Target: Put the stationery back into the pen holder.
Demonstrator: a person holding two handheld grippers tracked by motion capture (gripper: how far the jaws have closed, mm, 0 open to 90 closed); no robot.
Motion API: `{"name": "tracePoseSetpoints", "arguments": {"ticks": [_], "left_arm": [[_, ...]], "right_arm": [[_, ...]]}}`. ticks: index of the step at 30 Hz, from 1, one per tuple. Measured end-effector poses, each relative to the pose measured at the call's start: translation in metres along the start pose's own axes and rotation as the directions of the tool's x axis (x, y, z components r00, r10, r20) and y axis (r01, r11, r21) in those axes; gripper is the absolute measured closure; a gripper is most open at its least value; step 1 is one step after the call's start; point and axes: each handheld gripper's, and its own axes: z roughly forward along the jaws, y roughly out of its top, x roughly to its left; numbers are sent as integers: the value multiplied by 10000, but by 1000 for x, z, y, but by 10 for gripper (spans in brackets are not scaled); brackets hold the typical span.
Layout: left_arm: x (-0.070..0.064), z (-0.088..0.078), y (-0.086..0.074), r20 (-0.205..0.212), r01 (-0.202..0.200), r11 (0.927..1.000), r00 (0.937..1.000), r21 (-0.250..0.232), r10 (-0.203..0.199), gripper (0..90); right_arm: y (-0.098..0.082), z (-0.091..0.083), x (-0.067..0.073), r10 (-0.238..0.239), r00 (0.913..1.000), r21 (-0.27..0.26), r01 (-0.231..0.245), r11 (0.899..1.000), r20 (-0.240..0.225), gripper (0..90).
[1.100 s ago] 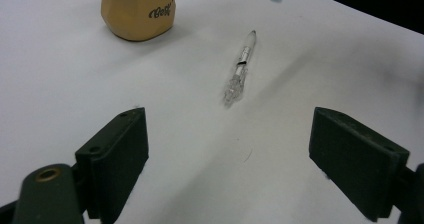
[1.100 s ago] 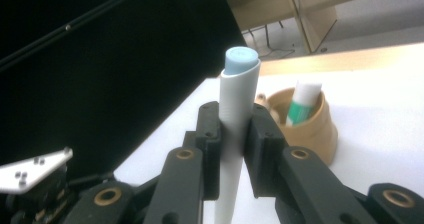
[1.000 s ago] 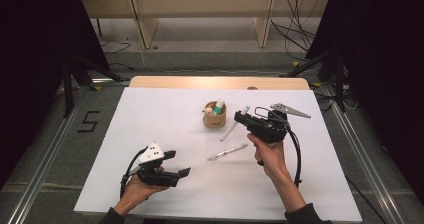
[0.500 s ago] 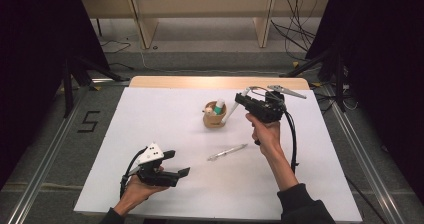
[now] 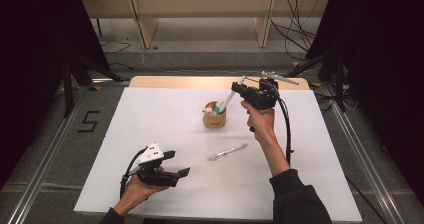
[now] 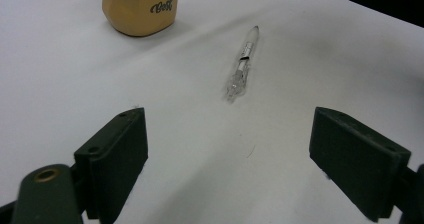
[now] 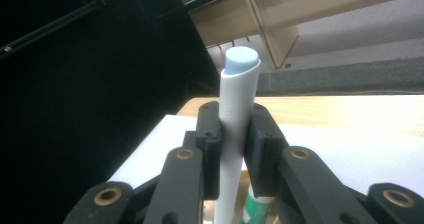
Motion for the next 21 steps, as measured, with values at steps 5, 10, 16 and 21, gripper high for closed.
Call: {"name": "tracePoseSetpoints", "arguments": {"ticks": [5,10,16,21], "left_arm": [[0,0,0,-4,19,10000,10000,-18,-19,151],[1,0,0,5,20,10000,10000,3,-20,151],[1,0,0,-17,54,10000,10000,-66,-55,151],[1,-1,0,16,28,10000,10000,-32,-28,151]], "right_arm": [[3,6,-2,-22,9998,83,20,10000,199,788],[5,11,-4,-31,9993,129,26,9999,379,788],[6,17,-4,-47,9988,196,38,9998,493,788],[3,24,-7,-98,9979,392,73,9992,641,788]]}}
